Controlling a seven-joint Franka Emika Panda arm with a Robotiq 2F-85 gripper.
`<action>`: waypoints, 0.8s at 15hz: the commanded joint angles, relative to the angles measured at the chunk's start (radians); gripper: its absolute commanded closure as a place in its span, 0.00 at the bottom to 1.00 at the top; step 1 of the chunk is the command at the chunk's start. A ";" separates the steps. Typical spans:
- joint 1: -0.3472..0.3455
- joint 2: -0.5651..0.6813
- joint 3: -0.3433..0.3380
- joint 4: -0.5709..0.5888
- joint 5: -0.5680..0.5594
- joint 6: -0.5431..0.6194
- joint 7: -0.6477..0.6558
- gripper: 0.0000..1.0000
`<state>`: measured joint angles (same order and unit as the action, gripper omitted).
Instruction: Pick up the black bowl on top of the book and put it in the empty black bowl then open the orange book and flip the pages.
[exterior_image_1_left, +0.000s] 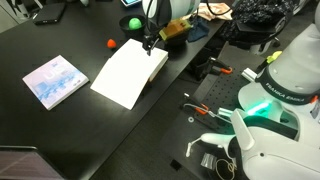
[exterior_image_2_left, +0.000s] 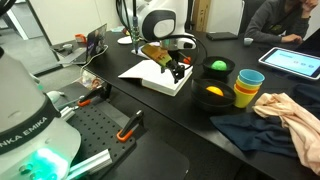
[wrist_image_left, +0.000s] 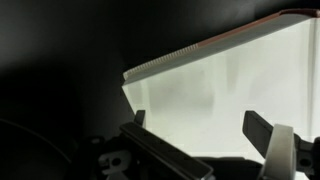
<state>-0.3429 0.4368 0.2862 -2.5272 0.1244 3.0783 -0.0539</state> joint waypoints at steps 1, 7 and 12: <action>-0.037 0.050 0.026 0.026 0.019 0.073 -0.031 0.00; -0.046 0.093 -0.004 0.029 -0.033 0.128 -0.022 0.00; -0.137 0.136 0.086 0.029 -0.042 0.154 -0.012 0.00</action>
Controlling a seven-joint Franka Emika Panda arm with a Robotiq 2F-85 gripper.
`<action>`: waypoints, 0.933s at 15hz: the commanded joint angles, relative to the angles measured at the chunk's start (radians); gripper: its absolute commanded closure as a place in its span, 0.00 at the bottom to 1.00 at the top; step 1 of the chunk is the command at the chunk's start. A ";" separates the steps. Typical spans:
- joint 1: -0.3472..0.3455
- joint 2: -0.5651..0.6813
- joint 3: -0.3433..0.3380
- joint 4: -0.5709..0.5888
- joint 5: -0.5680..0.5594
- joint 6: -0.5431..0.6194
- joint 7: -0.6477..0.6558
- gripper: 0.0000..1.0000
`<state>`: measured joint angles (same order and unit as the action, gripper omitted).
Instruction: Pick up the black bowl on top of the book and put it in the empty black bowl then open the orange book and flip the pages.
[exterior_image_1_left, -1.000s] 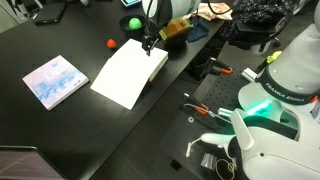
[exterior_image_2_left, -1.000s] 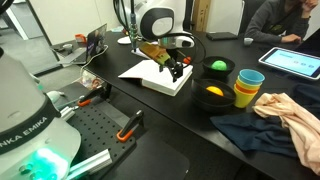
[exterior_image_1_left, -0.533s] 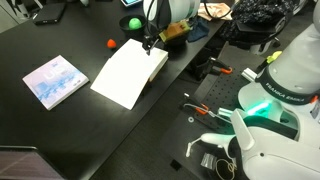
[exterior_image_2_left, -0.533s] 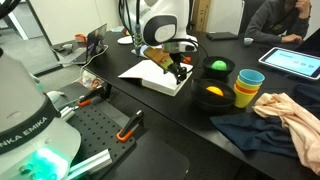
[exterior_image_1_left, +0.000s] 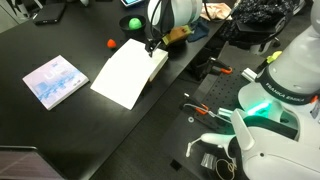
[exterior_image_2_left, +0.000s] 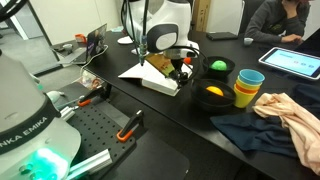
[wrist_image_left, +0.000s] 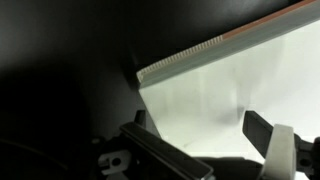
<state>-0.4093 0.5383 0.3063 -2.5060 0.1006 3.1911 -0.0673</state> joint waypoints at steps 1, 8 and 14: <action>-0.097 0.045 0.092 0.008 -0.017 0.043 0.008 0.00; -0.222 0.045 0.196 0.005 -0.018 0.024 0.032 0.00; -0.298 0.041 0.276 0.006 -0.011 0.002 0.048 0.00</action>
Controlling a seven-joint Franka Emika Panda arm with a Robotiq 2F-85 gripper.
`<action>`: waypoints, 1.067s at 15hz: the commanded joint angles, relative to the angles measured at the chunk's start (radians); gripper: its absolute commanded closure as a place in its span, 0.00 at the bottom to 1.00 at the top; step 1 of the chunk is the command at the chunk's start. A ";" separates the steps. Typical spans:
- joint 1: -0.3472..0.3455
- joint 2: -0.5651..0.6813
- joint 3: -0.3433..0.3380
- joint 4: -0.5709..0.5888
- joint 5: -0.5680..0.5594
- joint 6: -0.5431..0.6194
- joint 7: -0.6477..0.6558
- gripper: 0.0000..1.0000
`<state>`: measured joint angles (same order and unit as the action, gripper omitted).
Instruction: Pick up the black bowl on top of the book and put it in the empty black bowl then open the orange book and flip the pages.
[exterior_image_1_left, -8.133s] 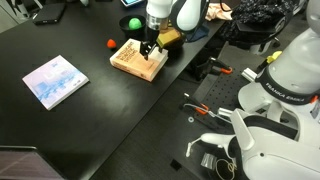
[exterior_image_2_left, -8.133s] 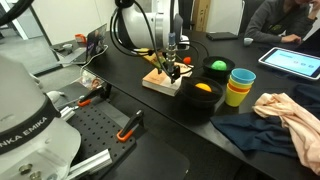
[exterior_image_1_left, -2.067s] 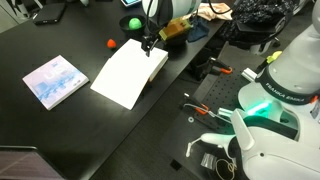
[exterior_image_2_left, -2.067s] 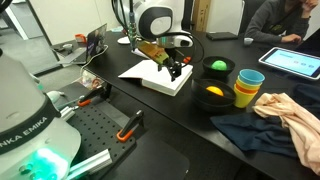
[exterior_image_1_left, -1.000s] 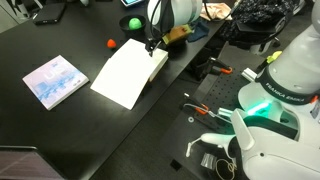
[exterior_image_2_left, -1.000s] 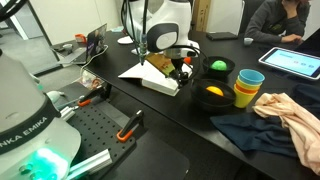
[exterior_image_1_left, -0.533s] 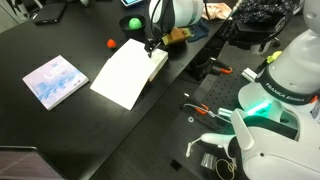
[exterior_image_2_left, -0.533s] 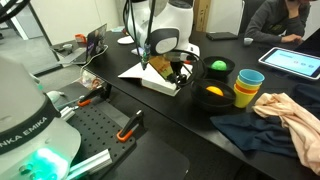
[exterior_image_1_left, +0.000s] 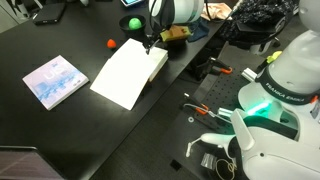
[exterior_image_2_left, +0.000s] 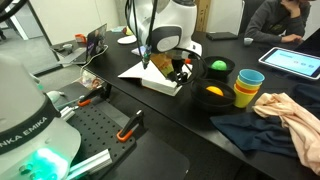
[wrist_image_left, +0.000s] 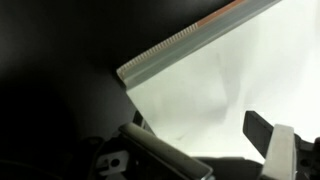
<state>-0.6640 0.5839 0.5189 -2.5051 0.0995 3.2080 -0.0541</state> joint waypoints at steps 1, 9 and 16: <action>-0.067 -0.004 0.089 0.006 -0.008 -0.021 0.038 0.00; -0.126 -0.009 0.163 -0.011 -0.003 -0.040 0.037 0.00; -0.007 -0.106 0.084 -0.029 -0.014 -0.036 0.036 0.00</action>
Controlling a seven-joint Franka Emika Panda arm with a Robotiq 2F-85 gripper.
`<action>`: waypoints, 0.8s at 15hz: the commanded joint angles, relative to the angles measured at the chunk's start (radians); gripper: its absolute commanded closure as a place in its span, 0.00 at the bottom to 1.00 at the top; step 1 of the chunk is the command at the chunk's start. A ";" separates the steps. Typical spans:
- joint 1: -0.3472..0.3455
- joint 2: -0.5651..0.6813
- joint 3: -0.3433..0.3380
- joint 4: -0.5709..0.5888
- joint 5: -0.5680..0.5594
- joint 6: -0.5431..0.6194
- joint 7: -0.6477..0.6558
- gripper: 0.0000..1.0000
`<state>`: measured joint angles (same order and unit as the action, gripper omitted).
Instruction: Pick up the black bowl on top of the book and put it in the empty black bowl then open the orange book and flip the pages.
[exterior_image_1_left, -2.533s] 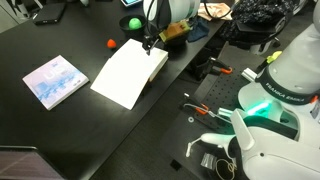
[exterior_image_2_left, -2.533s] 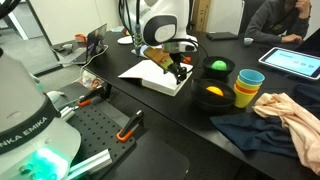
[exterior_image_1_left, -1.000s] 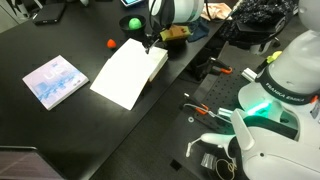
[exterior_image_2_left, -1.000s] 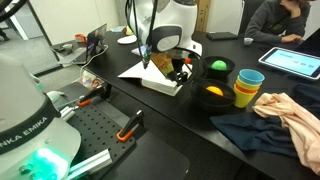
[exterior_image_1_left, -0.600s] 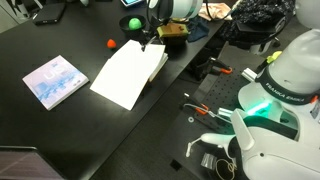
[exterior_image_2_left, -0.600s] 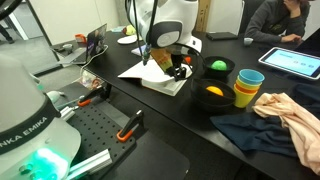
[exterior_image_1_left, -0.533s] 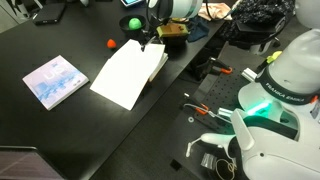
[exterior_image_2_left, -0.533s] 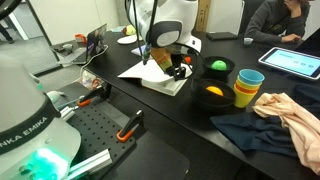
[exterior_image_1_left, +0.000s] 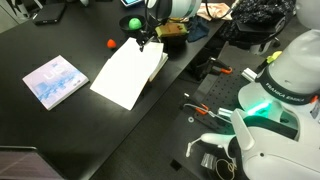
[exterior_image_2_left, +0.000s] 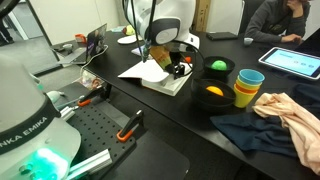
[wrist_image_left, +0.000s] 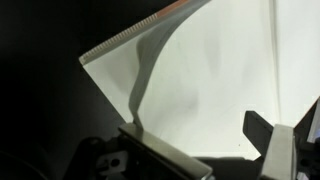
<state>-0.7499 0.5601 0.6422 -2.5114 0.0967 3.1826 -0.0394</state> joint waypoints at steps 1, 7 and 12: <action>0.100 -0.095 -0.051 -0.025 -0.013 -0.012 0.018 0.00; 0.272 -0.162 -0.165 -0.041 -0.013 -0.010 0.010 0.07; 0.396 -0.202 -0.241 -0.052 -0.022 -0.006 0.006 0.23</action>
<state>-0.4312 0.4099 0.4472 -2.5464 0.0888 3.1810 -0.0399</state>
